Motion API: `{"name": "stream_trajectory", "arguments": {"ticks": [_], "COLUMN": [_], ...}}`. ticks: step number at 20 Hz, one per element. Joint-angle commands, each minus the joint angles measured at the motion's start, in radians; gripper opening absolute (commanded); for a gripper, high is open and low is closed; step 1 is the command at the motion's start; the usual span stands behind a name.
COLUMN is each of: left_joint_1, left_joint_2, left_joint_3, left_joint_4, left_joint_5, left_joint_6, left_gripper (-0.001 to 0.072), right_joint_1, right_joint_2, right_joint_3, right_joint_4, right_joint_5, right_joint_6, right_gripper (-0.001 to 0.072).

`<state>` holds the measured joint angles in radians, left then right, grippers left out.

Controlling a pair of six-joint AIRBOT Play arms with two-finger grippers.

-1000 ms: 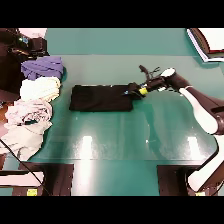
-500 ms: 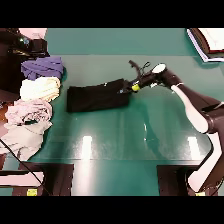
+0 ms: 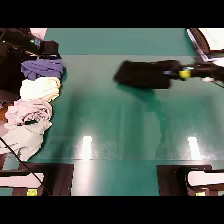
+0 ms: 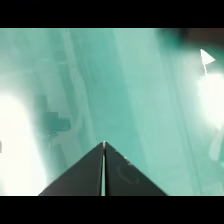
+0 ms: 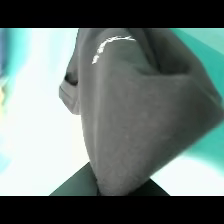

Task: Fold the shirts.

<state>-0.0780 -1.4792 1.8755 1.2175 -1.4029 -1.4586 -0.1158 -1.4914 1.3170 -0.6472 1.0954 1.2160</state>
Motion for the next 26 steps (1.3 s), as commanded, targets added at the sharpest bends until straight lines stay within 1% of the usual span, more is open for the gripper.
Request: {"name": "stream_trajectory", "arguments": {"ticks": [1,2,4,7,9,12,13,15,16,17,18,19,21,22,24,25,26], "left_joint_1": [-0.053,-0.066,-0.088,-0.116,-0.128,-0.132,-0.132,-0.132,-0.132,-0.132,-0.132,-0.132,-0.132,-0.132,-0.132,-0.132,-0.132], "left_joint_2": [0.0,0.0,0.0,0.0,0.0,0.0,0.0,0.0,0.0,0.0,0.0,0.0,0.0,0.0,0.0,0.0,0.0], "left_joint_3": [0.0,0.0,0.0,0.0,0.0,0.0,0.0,0.0,0.0,0.0,0.0,0.0,0.0,0.0,0.0,0.0,0.0], "left_joint_4": [-0.006,-0.011,-0.018,-0.019,-0.021,-0.021,-0.021,-0.021,-0.02,-0.02,-0.02,-0.02,-0.021,-0.021,-0.021,-0.021,-0.021], "left_joint_5": [0.008,0.008,0.012,0.039,0.041,0.041,0.041,0.041,0.041,0.041,0.041,0.041,0.04,0.04,0.041,0.041,0.041], "left_joint_6": [-0.002,-0.003,-0.005,-0.008,-0.008,-0.008,-0.007,0.0,0.001,0.002,0.01,0.027,0.027,0.027,0.026,0.026,0.026], "left_gripper": [0.0027,0.0027,0.0027,0.0027,0.0028,0.0028,0.0028,0.0028,0.0028,0.0028,0.0028,0.0028,0.0027,0.0028,0.0028,0.0028,0.0028], "right_joint_1": [-0.294,-0.385,-0.548,-0.726,-0.802,-0.866,-0.879,-0.898,-0.907,-0.916,-0.929,-0.94,-0.946,-0.936,-0.864,-0.801,-0.731], "right_joint_2": [0.213,0.259,0.323,0.365,0.385,0.403,0.403,0.401,0.4,0.4,0.399,0.399,0.4,0.4,0.4,0.4,0.4], "right_joint_3": [-0.177,-0.218,-0.301,-0.411,-0.483,-0.537,-0.536,-0.508,-0.489,-0.465,-0.439,-0.405,-0.334,-0.296,-0.232,-0.207,-0.188], "right_joint_4": [-0.175,-0.196,-0.195,-0.193,-0.195,-0.197,-0.219,-0.351,-0.432,-0.515,-0.583,-0.636,-0.665,-0.646,-0.553,-0.49,-0.438], "right_joint_5": [-0.097,-0.109,-0.134,-0.145,-0.161,-0.154,-0.135,-0.061,-0.031,-0.003,0.027,0.071,0.129,0.145,0.168,0.184,0.206], "right_joint_6": [0.09,0.112,0.112,0.113,0.129,0.135,0.136,0.135,0.135,0.135,0.136,0.138,0.156,0.163,0.183,0.182,0.182], "right_gripper": [0.0016,0.0015,0.0015,0.0015,0.0016,0.0016,0.0016,0.0025,0.016,0.0476,0.0658,0.0682,0.0681,0.0679,0.066,0.0638,0.0594]}}
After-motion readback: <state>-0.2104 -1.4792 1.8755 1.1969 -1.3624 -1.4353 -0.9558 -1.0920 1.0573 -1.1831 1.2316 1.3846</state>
